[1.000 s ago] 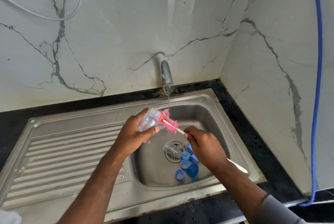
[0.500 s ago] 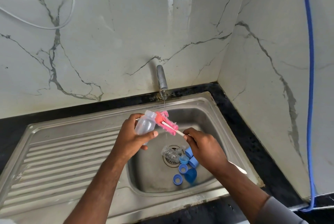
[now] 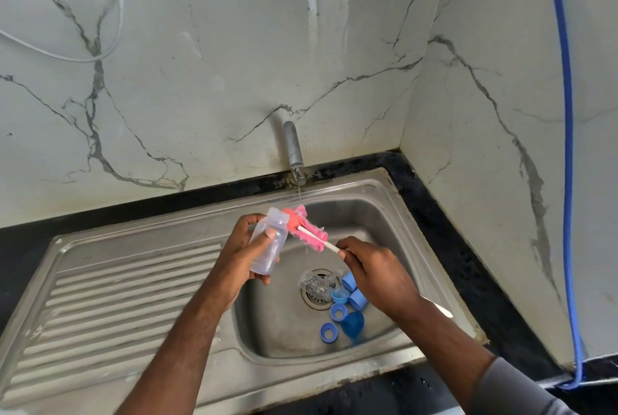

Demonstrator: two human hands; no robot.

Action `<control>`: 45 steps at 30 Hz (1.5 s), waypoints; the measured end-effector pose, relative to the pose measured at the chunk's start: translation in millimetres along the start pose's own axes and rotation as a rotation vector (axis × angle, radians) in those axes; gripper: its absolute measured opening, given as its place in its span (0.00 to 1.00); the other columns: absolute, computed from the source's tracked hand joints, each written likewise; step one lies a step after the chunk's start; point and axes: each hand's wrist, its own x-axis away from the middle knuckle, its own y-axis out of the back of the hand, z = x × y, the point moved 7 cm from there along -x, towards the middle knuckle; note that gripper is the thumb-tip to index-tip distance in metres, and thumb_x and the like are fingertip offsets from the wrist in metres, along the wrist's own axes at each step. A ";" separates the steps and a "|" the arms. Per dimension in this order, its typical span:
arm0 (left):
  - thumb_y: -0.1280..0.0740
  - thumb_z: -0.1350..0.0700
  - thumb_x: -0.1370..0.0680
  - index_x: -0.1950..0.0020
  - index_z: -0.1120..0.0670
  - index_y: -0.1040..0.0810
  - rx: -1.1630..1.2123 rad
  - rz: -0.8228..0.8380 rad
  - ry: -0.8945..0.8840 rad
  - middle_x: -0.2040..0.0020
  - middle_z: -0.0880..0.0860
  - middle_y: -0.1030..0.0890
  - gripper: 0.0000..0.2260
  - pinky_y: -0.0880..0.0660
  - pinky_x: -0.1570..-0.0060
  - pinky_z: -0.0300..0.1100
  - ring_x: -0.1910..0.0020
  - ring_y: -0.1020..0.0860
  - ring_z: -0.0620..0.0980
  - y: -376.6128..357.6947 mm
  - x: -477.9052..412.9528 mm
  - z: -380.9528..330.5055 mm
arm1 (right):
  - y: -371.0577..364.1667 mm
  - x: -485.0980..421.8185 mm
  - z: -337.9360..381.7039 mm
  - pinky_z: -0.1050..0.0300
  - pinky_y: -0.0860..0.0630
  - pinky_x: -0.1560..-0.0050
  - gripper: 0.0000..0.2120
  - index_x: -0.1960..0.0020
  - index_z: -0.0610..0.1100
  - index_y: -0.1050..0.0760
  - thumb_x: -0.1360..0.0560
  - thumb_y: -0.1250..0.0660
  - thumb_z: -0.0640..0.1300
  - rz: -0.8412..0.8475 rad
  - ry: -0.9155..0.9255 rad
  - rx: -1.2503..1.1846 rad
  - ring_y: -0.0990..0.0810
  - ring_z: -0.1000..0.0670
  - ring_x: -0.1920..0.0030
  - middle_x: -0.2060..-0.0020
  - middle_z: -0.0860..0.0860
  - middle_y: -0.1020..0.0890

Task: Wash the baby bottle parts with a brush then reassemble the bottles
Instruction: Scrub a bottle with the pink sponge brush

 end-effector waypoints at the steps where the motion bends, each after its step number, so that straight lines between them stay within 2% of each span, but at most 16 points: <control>1: 0.23 0.43 0.35 0.40 0.45 0.28 -0.050 -0.007 0.003 0.46 0.61 0.20 0.27 0.25 0.72 0.45 0.59 0.18 0.57 -1.6 0.3 0.3 | -0.9 -0.3 0.9 0.56 0.29 0.67 0.07 0.44 0.49 0.23 0.17 0.38 0.48 0.002 0.005 -0.005 0.25 0.53 0.67 0.64 0.56 0.22; 3: 0.20 0.49 0.36 0.39 0.46 0.33 -0.091 -0.052 0.013 0.48 0.60 0.19 0.31 0.25 0.73 0.45 0.60 0.18 0.56 0.0 0.8 0.9 | -2.2 0.1 1.6 0.54 0.28 0.67 0.07 0.44 0.49 0.23 0.17 0.38 0.49 0.008 0.013 -0.021 0.26 0.53 0.67 0.64 0.56 0.22; 5: 0.21 0.52 0.35 0.39 0.48 0.35 -0.034 -0.074 0.018 0.47 0.60 0.19 0.31 0.23 0.72 0.46 0.58 0.17 0.57 2.8 1.9 1.1 | -0.9 3.4 -0.6 0.53 0.27 0.67 0.07 0.43 0.50 0.23 0.17 0.38 0.48 0.017 0.022 -0.040 0.26 0.54 0.67 0.65 0.58 0.24; 8: 0.23 0.51 0.32 0.39 0.49 0.28 -0.008 -0.030 0.033 0.44 0.56 0.19 0.25 0.20 0.65 0.51 0.51 0.17 0.58 4.5 4.1 2.3 | 2.8 6.6 -5.0 0.55 0.28 0.67 0.06 0.43 0.50 0.23 0.17 0.37 0.47 0.013 0.035 -0.053 0.27 0.55 0.68 0.65 0.59 0.26; 11: 0.25 0.49 0.30 0.39 0.47 0.22 0.023 0.055 0.032 0.44 0.55 0.19 0.20 0.20 0.62 0.52 0.49 0.18 0.57 -1.9 4.9 5.6 | 1.7 3.3 -5.2 0.52 0.26 0.66 0.07 0.43 0.49 0.23 0.17 0.38 0.47 0.007 0.034 -0.038 0.26 0.53 0.66 0.64 0.57 0.23; 13: 0.25 0.46 0.32 0.38 0.48 0.20 0.066 0.088 0.035 0.44 0.55 0.18 0.23 0.20 0.61 0.51 0.50 0.19 0.56 -5.1 5.2 6.2 | 0.2 0.4 -3.5 0.51 0.26 0.66 0.07 0.43 0.49 0.23 0.17 0.38 0.47 0.000 0.043 -0.028 0.25 0.52 0.66 0.63 0.55 0.21; 16: 0.28 0.43 0.32 0.33 0.53 0.23 0.124 0.085 0.045 0.45 0.59 0.18 0.30 0.20 0.59 0.53 0.52 0.18 0.57 -1.5 5.3 6.2 | 1.4 1.6 -4.9 0.53 0.26 0.65 0.07 0.42 0.49 0.23 0.17 0.38 0.47 0.004 0.052 -0.037 0.24 0.53 0.65 0.62 0.55 0.20; 21: 0.33 0.40 0.28 0.34 0.55 0.26 0.110 0.047 0.043 0.53 0.64 0.19 0.27 0.25 0.70 0.45 0.63 0.20 0.59 8.8 5.3 9.4 | 1.0 8.9 -10.7 0.55 0.26 0.66 0.07 0.42 0.51 0.23 0.17 0.38 0.47 0.037 0.060 -0.027 0.25 0.55 0.66 0.63 0.57 0.21; 24: 0.34 0.39 0.25 0.36 0.54 0.28 0.090 0.100 0.039 0.56 0.62 0.20 0.25 0.28 0.74 0.42 0.67 0.22 0.59 1.7 8.6 9.6 | -3.1 4.7 -2.8 0.58 0.30 0.67 0.06 0.43 0.50 0.22 0.17 0.38 0.46 0.020 0.065 -0.038 0.28 0.55 0.68 0.65 0.58 0.24; 25: 0.32 0.38 0.26 0.38 0.54 0.28 0.079 0.113 0.032 0.56 0.61 0.20 0.25 0.28 0.74 0.42 0.68 0.22 0.58 -0.5 9.7 8.8 | -4.4 3.1 0.1 0.58 0.32 0.68 0.06 0.44 0.50 0.22 0.17 0.38 0.46 0.018 0.060 -0.047 0.29 0.56 0.69 0.67 0.59 0.26; 28: 0.23 0.35 0.35 0.39 0.54 0.27 0.030 0.114 -0.007 0.53 0.59 0.19 0.34 0.26 0.71 0.44 0.65 0.22 0.58 1.5 10.9 3.4 | -5.3 1.3 0.1 0.60 0.33 0.69 0.06 0.45 0.51 0.23 0.17 0.38 0.47 0.026 0.004 -0.104 0.30 0.56 0.70 0.69 0.58 0.28; 32: 0.23 0.42 0.34 0.40 0.52 0.23 0.021 0.048 -0.052 0.48 0.56 0.18 0.27 0.23 0.63 0.49 0.57 0.21 0.55 24.8 11.7 0.6 | 4.1 2.1 -21.0 0.63 0.33 0.69 0.06 0.43 0.55 0.23 0.20 0.34 0.52 0.008 -0.130 -0.317 0.30 0.57 0.71 0.71 0.53 0.26; 35: 0.22 0.45 0.35 0.42 0.49 0.20 0.010 -0.009 -0.033 0.47 0.53 0.17 0.23 0.19 0.58 0.52 0.53 0.19 0.52 40.6 13.2 3.2 | 8.3 3.0 -23.8 0.60 0.31 0.69 0.05 0.45 0.56 0.23 0.20 0.33 0.50 0.080 -0.122 -0.335 0.30 0.58 0.70 0.70 0.52 0.25; 40: 0.23 0.46 0.35 0.42 0.50 0.19 -0.019 -0.003 -0.042 0.47 0.55 0.17 0.23 0.19 0.58 0.51 0.53 0.19 0.53 40.6 13.0 4.9 | 3.1 1.9 -7.4 0.64 0.30 0.67 0.05 0.46 0.54 0.22 0.18 0.35 0.46 0.158 -0.087 -0.363 0.26 0.58 0.69 0.69 0.52 0.23; 43: 0.23 0.45 0.35 0.42 0.49 0.19 -0.043 0.001 -0.065 0.47 0.56 0.17 0.23 0.19 0.58 0.51 0.53 0.18 0.53 36.7 12.3 3.1 | -2.5 2.3 -1.0 0.64 0.29 0.65 0.06 0.44 0.52 0.21 0.18 0.34 0.43 0.208 -0.073 -0.346 0.24 0.54 0.68 0.69 0.52 0.22; 45: 0.22 0.45 0.35 0.41 0.50 0.19 -0.062 -0.007 -0.093 0.47 0.56 0.17 0.25 0.20 0.59 0.50 0.54 0.19 0.52 38.8 12.1 0.6 | -3.2 4.5 -1.0 0.67 0.31 0.65 0.07 0.43 0.48 0.20 0.18 0.34 0.40 0.266 -0.066 -0.401 0.26 0.57 0.69 0.70 0.52 0.24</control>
